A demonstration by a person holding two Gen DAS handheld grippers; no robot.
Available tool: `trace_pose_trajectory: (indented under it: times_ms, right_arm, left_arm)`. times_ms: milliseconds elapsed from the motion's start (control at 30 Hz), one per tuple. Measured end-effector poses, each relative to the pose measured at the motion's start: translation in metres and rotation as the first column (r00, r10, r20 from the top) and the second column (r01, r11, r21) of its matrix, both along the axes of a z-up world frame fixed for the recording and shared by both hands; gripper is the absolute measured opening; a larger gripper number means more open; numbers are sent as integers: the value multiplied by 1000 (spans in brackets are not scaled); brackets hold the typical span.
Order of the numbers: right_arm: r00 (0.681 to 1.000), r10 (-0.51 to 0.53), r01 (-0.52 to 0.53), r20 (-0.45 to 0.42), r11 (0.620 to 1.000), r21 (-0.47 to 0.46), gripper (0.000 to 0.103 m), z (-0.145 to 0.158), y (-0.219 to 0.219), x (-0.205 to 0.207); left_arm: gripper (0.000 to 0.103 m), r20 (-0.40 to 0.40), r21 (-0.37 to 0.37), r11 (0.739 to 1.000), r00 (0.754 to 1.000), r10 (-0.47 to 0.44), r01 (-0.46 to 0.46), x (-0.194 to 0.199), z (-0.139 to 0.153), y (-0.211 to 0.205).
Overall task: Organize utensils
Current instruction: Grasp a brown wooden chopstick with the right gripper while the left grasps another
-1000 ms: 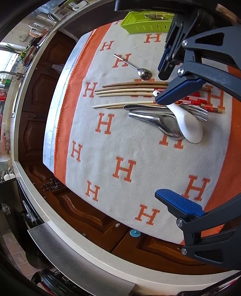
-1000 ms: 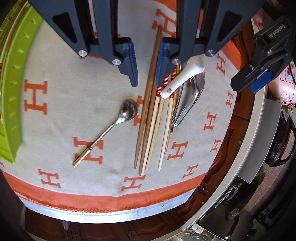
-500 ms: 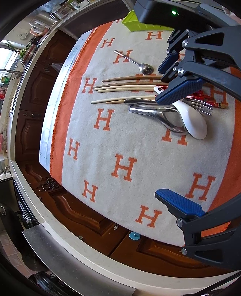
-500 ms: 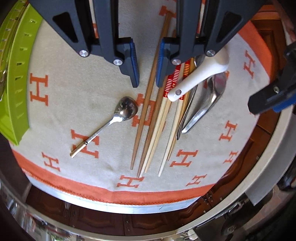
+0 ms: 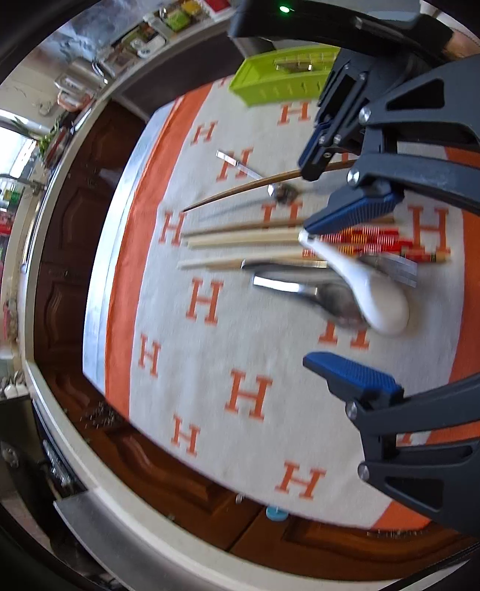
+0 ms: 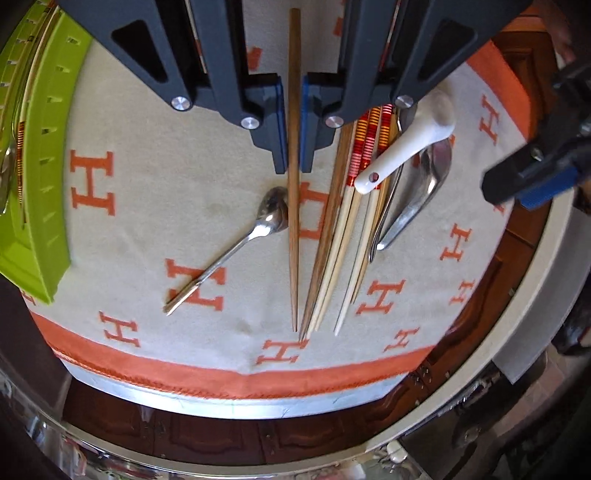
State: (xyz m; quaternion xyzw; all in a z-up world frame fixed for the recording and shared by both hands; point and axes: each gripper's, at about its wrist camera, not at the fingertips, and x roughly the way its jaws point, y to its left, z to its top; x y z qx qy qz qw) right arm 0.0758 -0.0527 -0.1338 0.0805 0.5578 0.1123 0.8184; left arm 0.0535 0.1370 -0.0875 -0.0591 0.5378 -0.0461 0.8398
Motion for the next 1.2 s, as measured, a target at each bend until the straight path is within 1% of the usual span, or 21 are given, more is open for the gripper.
trace_pose_trajectory:
  times_ms: [67,100,200,267,300,367,500,733,867,933,967,1033,1200]
  right_arm:
    - [999,-29,28,16,999,23,6,9,-12,0]
    - [999,-38,37,19,999,32,6,13,-17,0]
    - [997,-71,69,35,996,48,6,22,-33,-3]
    - [996,-85,82,40,995,55,6,26,-42,-7]
    - [995,-92,89,42,994,59,6,27,-45,-8]
    - [994,-106,103,40,992,68,6,27,-50,-10]
    - [991,-127,124,36,989,81,6,26,-63,-18]
    - [987,-159,156,33,983,94,6,26,-84,-29]
    - [984,-172,168,38,980,105,6,29,-92,-32]
    - [983,-175,170,45,980,109,6,31,-95,-34]
    - [983,-177,170,47,979,111,6,32,-96,-34]
    - [982,-180,173,53,978,114,6,34,-98,-35]
    - [981,-180,172,68,979,105,6,37,-102,-39]
  left_arm:
    - [51,-4,-42,999,1000,-27,27,-2,-3,-9]
    - [49,-3,-57,998,999,-38,37,-2,-5,-13]
    - [39,-12,-89,994,998,-67,66,-4,-12,-27]
    - [29,-27,-106,991,996,-81,78,-3,-20,-35]
    - [26,-36,-114,990,996,-85,80,-2,-23,-38]
    - [17,-48,-128,988,994,-94,87,-1,-31,-44]
    - [15,-77,-139,987,993,-93,82,3,-46,-53]
    - [14,-113,-121,991,991,-76,62,10,-60,-62]
    - [14,-110,-98,994,992,-57,47,16,-63,-64]
    - [14,-128,-99,995,991,-43,31,22,-68,-64]
    - [14,-122,-102,995,992,-34,22,23,-69,-63]
    - [14,-110,-82,996,993,-37,28,25,-69,-67]
    - [14,-67,8,999,997,-46,47,32,-69,-82]
